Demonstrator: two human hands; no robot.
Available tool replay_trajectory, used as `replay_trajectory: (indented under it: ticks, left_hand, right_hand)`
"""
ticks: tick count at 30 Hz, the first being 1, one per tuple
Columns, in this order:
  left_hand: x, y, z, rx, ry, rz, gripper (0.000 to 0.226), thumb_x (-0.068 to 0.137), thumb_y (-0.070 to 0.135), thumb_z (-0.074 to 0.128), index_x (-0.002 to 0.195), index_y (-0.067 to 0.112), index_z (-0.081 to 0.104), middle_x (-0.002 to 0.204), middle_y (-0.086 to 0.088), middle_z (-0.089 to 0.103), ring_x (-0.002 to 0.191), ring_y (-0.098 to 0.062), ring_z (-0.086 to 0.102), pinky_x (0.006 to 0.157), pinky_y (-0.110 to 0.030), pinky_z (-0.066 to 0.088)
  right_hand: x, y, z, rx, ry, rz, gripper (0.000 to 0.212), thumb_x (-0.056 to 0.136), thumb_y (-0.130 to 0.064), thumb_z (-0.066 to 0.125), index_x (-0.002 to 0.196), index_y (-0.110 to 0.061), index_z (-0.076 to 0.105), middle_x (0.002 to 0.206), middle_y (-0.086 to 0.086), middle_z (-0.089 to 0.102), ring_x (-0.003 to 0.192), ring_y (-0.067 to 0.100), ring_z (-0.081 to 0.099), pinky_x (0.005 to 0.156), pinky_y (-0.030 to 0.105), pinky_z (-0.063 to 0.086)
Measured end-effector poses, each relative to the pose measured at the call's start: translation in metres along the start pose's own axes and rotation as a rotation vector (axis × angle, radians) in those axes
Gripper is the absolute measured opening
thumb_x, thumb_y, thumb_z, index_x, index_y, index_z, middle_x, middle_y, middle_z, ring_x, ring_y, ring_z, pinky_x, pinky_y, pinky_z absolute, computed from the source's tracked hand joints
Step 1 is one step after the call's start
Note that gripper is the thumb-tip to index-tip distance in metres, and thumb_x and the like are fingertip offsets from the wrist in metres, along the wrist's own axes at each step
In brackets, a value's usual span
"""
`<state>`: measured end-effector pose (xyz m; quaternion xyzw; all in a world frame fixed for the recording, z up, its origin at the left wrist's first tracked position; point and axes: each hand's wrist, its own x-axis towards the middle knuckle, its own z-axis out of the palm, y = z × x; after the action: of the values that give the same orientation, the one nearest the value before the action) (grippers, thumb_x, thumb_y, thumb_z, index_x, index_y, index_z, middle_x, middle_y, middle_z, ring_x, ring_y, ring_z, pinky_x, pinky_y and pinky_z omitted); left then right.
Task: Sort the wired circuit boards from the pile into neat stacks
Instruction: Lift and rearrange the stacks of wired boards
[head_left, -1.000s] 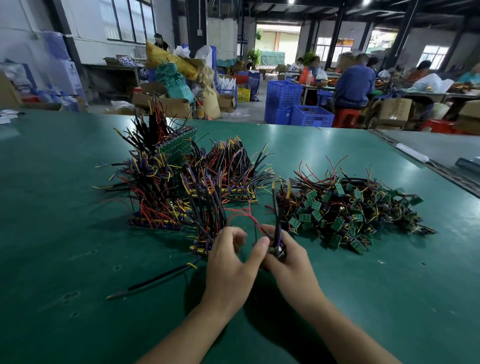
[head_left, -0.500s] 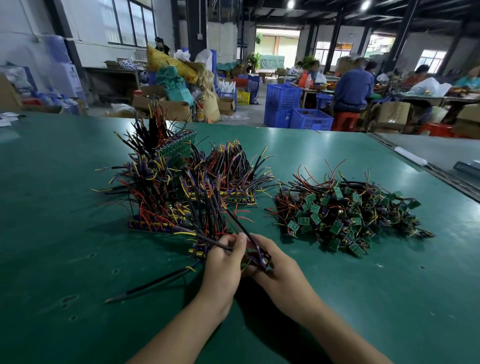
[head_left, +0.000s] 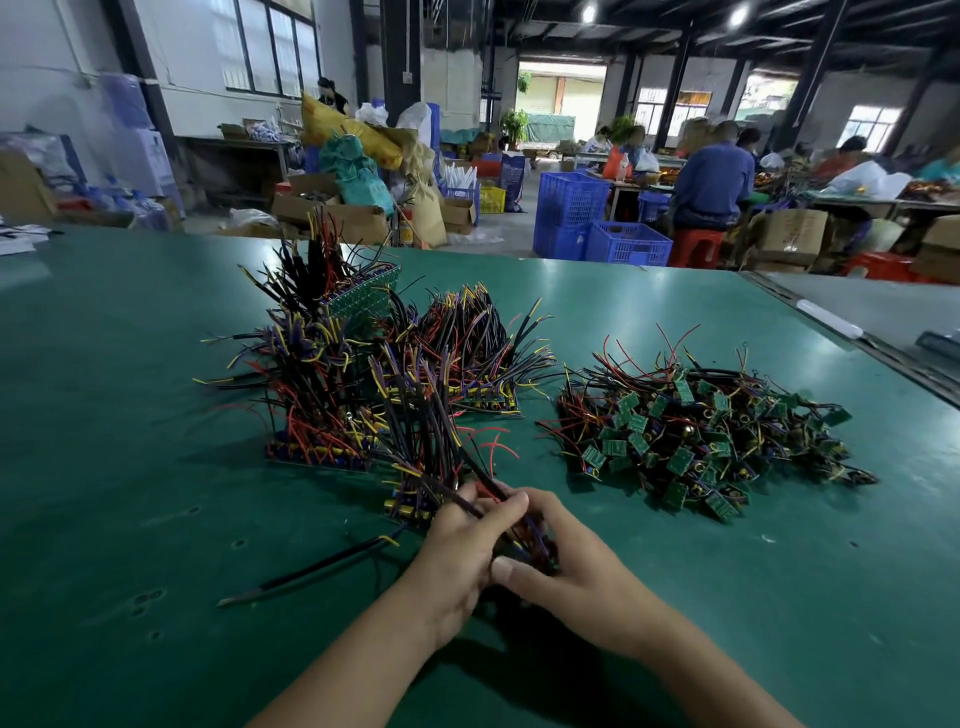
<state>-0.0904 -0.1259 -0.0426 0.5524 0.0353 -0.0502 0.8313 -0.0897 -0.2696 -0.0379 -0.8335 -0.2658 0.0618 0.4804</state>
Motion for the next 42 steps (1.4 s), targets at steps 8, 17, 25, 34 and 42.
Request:
replay_trajectory:
  ticks: [8, 17, 25, 34, 42]
  left_hand:
    - [0.001, 0.000, -0.005, -0.359, -0.125, -0.174, 0.023, 0.078, -0.003, 0.062, 0.072, 0.019, 0.066, 0.099, -0.009, 0.072, 0.073, -0.026, 0.070, 0.055, -0.038, 0.056]
    - [0.005, 0.000, -0.007, -0.429, -0.143, -0.351, 0.035, 0.086, 0.044, 0.051, 0.074, 0.012, 0.061, 0.105, -0.014, 0.073, 0.087, -0.034, 0.072, 0.077, -0.060, 0.054]
    - [0.000, 0.005, 0.001, -0.322, -0.043, -0.239, 0.039, 0.096, 0.037, 0.040, 0.070, 0.010, 0.046, 0.101, -0.018, 0.073, 0.081, -0.030, 0.073, 0.060, -0.048, 0.060]
    - [0.008, 0.008, -0.004, -0.547, 0.052, -0.123, 0.037, 0.096, 0.038, 0.039, 0.075, 0.008, 0.042, 0.091, -0.019, 0.074, 0.078, -0.032, 0.073, 0.053, -0.038, 0.059]
    - [0.007, 0.008, -0.008, -0.431, -0.083, -0.138, 0.056, 0.072, 0.061, 0.044, 0.087, 0.010, 0.064, 0.102, -0.013, 0.073, 0.090, -0.025, 0.072, 0.066, -0.039, 0.058]
  right_hand:
    - [0.002, 0.003, -0.014, -0.146, -0.032, -0.074, 0.046, 0.090, -0.018, 0.062, 0.126, -0.044, 0.050, 0.108, -0.021, 0.065, 0.085, 0.002, 0.062, 0.075, 0.025, 0.054]
    - [-0.002, 0.004, -0.044, -0.144, -0.148, 0.009, 0.036, 0.092, -0.019, 0.066, 0.120, -0.041, 0.063, 0.087, 0.001, 0.071, 0.062, 0.011, 0.063, 0.062, 0.025, 0.054]
    - [-0.003, 0.006, -0.052, -0.326, -0.168, -0.019, 0.025, 0.095, -0.050, 0.053, 0.120, -0.055, 0.058, 0.077, -0.011, 0.068, 0.055, 0.001, 0.056, 0.052, 0.017, 0.041]
    - [-0.004, 0.000, -0.048, 0.517, -0.135, 0.123, 0.035, 0.085, -0.015, 0.068, 0.119, -0.023, 0.070, 0.086, 0.007, 0.070, 0.076, 0.026, 0.067, 0.069, 0.033, 0.057]
    - [-0.004, 0.006, -0.059, 0.833, -0.080, 0.109, 0.030, 0.077, 0.000, 0.071, 0.105, -0.006, 0.074, 0.086, 0.020, 0.062, 0.070, 0.022, 0.066, 0.067, 0.029, 0.058]
